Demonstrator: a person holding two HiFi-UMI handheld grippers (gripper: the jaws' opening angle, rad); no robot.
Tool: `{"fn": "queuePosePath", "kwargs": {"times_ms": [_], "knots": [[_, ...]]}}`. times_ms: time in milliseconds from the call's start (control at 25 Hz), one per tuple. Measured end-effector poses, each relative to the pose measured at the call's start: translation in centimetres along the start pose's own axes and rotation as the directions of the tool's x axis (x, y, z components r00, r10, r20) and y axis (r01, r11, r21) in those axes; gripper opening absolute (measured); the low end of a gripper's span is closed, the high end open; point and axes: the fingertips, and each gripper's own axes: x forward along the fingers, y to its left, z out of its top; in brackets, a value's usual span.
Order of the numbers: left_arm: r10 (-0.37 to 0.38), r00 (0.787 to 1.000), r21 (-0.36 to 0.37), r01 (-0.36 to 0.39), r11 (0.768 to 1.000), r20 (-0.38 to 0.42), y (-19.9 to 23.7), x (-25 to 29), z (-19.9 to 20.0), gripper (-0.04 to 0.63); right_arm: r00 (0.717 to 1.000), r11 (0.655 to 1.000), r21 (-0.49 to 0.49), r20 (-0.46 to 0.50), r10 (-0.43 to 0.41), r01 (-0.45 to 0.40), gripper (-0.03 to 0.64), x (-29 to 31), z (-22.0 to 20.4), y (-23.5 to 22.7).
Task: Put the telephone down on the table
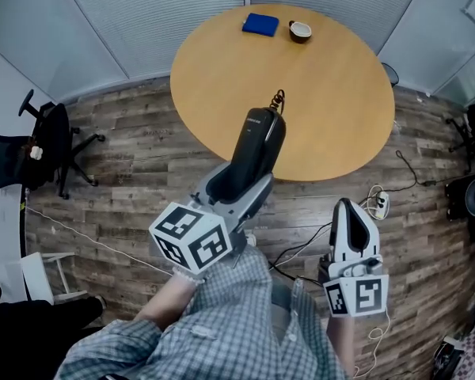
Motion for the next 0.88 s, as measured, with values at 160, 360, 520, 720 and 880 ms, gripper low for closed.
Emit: {"fn": "queuePosePath", "kwargs": {"times_ms": [160, 360, 520, 720, 880], "knots": [[-0.022, 1.000, 0.005, 0.022, 1.000, -0.005, 1.4, 1.4, 1.2, 0.281, 1.000, 1.000, -0.008, -0.001, -0.020, 0.020, 0.011, 2.1, 0.1, -0.2], [-0.028, 1.000, -0.009, 0.027, 1.000, -0.008, 3.0, 2.9, 1.8, 0.281, 0.999, 0.999, -0.015, -0.021, -0.042, 0.042, 0.011, 3.4, -0.1, -0.6], [-0.027, 1.000, -0.022, 0.027, 0.999, -0.001, 3.7, 4.2, 2.3, 0.281, 0.998, 0.999, -0.018, -0.037, -0.044, 0.044, 0.011, 4.5, -0.2, -1.4], [-0.013, 1.000, -0.021, 0.013, 1.000, -0.003, 4.2, 5.9, 2.5, 0.281, 0.999, 1.000, -0.007, -0.040, -0.017, 0.016, 0.011, 6.6, -0.6, -2.4], [0.003, 1.000, -0.014, -0.003, 1.000, 0.000, 4.2, 7.9, 2.5, 0.281, 0.999, 1.000, 0.003, -0.033, 0.018, -0.018, 0.011, 8.5, -0.9, -4.0]]}}
